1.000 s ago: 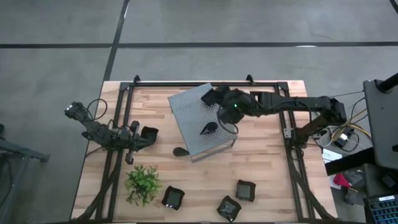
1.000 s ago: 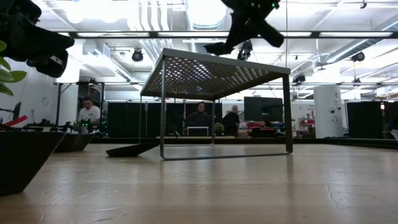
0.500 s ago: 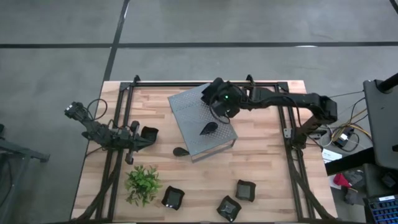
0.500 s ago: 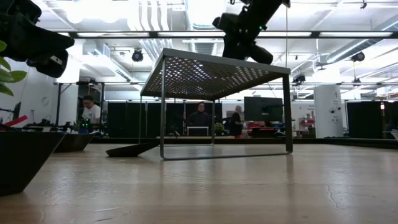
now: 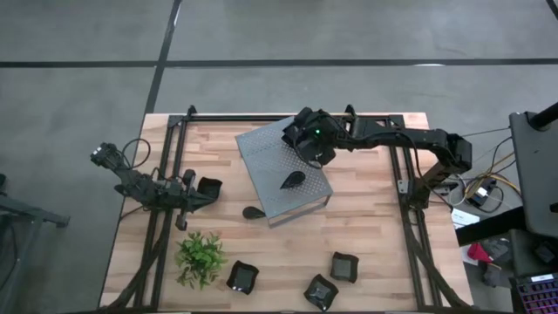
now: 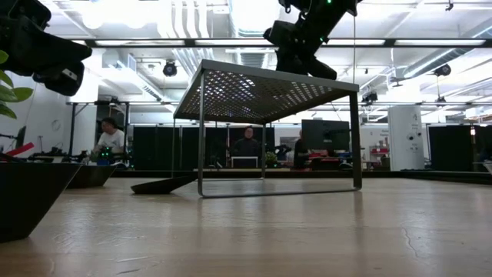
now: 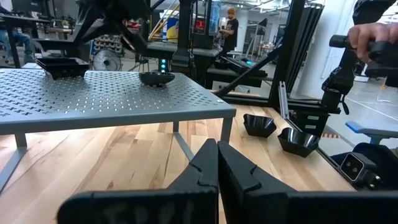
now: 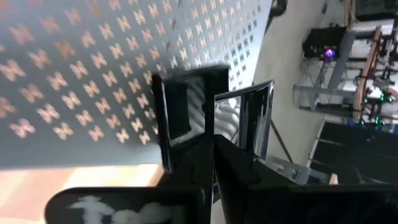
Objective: Pick & Place Mini shaped plates
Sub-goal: Stack the square plate on top of the square plate on the shelf, then put the distorted square plate on the shelf
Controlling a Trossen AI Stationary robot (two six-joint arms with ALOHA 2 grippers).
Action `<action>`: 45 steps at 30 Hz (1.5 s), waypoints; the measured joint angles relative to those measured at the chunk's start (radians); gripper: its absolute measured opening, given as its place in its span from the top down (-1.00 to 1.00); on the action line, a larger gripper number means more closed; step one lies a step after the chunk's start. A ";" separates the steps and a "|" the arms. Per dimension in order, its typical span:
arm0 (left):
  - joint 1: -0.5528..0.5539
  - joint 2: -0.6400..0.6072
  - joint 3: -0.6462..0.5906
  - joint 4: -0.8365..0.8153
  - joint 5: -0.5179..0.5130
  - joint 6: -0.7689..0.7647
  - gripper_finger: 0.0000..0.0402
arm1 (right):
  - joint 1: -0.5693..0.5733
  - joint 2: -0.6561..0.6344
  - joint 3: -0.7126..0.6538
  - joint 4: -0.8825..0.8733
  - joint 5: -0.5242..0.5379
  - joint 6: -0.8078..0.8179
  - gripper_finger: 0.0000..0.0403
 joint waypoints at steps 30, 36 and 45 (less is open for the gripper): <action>0.000 0.000 0.000 0.000 0.000 0.000 1.00 | 0.068 -0.069 -0.020 -0.126 0.035 0.284 0.48; 0.000 0.000 0.000 0.000 0.000 0.000 1.00 | 0.157 -0.109 -0.020 -0.314 0.032 0.441 0.55; 0.000 0.000 0.000 0.000 0.000 0.000 1.00 | 0.370 -0.170 -0.020 -0.477 -0.071 0.729 0.66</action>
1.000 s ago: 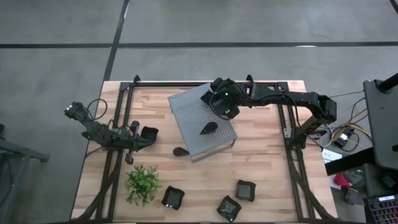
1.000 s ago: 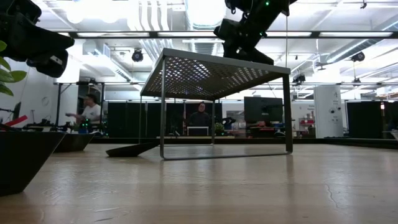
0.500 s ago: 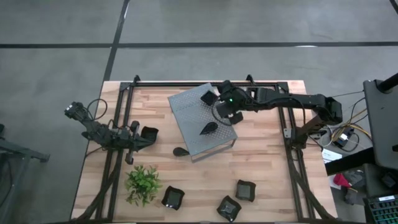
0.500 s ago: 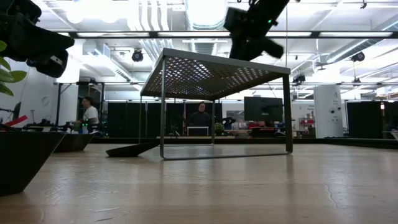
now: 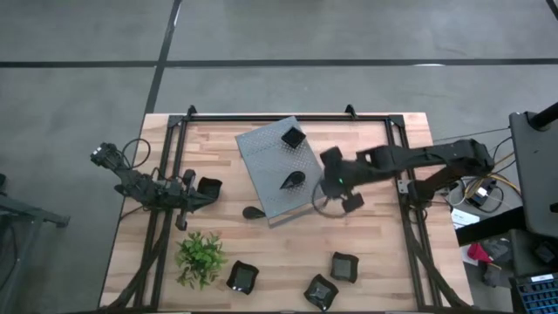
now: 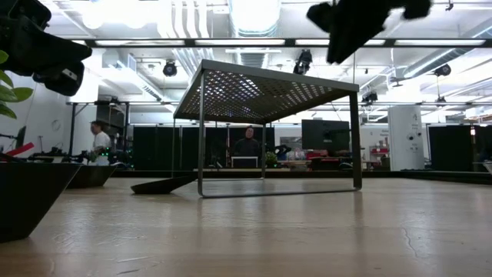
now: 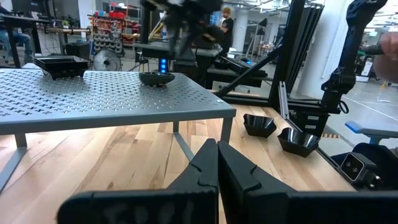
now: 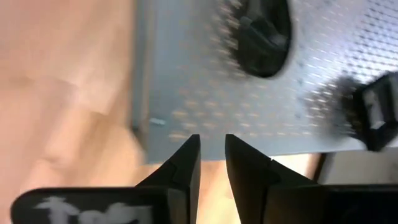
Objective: Pick & Place Mini shaped plates
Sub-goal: Put the distorted square plate on the shelf
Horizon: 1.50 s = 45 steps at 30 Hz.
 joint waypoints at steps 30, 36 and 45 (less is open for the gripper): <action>0.000 0.000 0.000 0.000 0.000 0.000 1.00 | 0.744 0.003 -0.319 0.466 -0.103 0.625 0.70; 0.000 0.000 0.000 0.000 0.000 0.000 1.00 | 0.804 0.003 -0.410 0.545 -0.037 0.554 0.60; 0.000 0.000 0.000 0.000 0.000 0.000 1.00 | 0.811 0.002 -0.544 0.653 -0.051 0.443 0.47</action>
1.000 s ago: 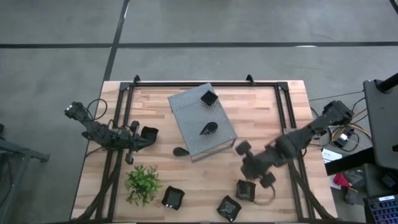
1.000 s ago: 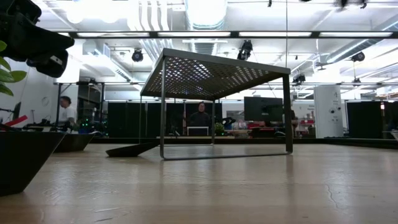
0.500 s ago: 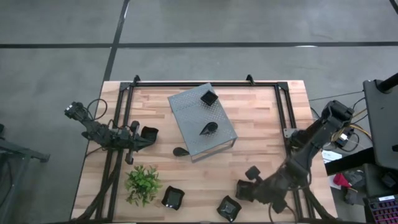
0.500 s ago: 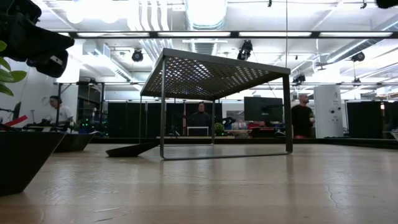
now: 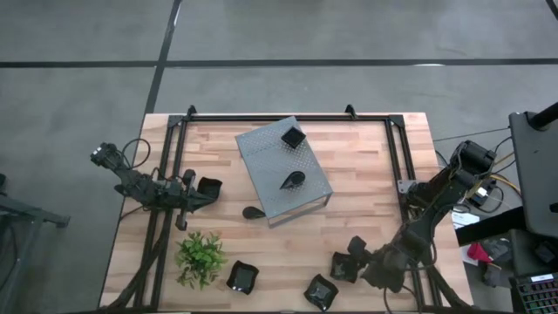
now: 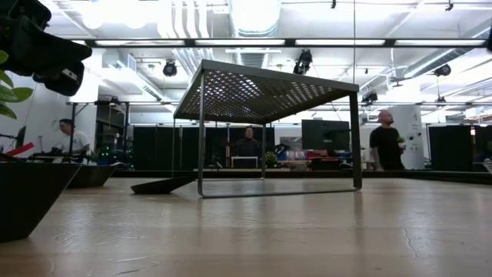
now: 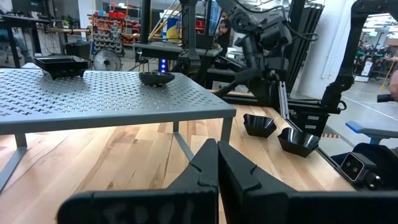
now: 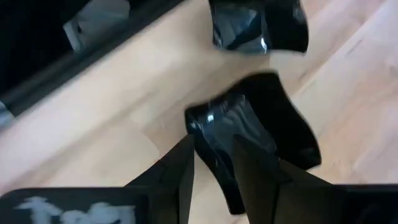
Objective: Pick & Place Mini shaped plates
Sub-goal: Put the distorted square plate on the shelf
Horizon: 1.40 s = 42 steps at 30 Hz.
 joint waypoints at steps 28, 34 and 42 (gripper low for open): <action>0.000 0.000 0.000 0.000 0.000 0.000 1.00 | -0.003 0.000 -0.145 0.121 0.062 -0.072 0.62; 0.000 0.000 0.000 0.000 0.000 0.000 1.00 | -0.003 0.000 -0.150 0.121 0.062 -0.094 0.66; 0.000 0.000 0.000 0.000 0.000 0.000 1.00 | -0.010 0.000 -0.150 0.122 0.062 -0.103 0.80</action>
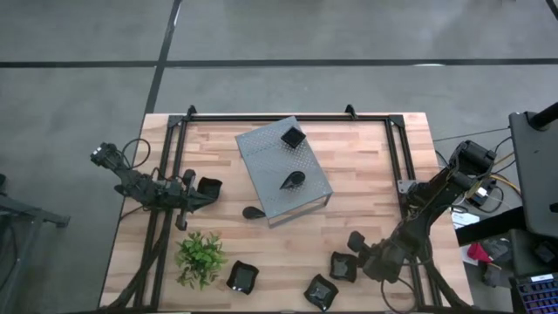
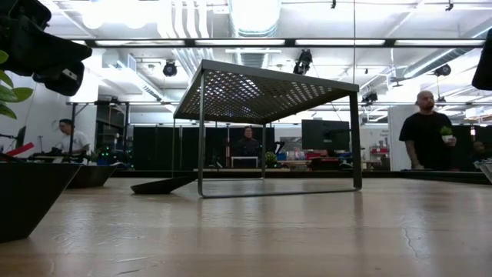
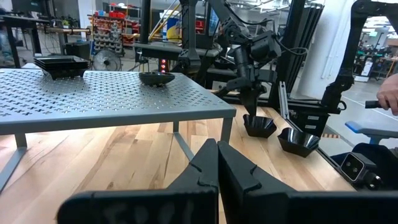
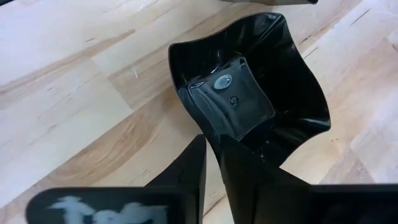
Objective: Pick & Place Mini shaped plates
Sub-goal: Put the distorted square plate on the shelf
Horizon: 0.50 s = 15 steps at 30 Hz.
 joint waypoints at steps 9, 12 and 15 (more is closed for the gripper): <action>0.000 0.000 0.000 0.000 0.000 0.000 1.00 | 0.000 0.021 -0.009 0.033 0.000 -0.012 0.83; 0.000 0.000 0.000 0.000 0.000 0.000 1.00 | -0.003 0.074 -0.010 0.091 0.000 -0.041 0.83; 0.000 0.000 0.000 0.000 0.000 0.000 1.00 | -0.003 0.135 0.003 0.102 0.006 -0.051 0.83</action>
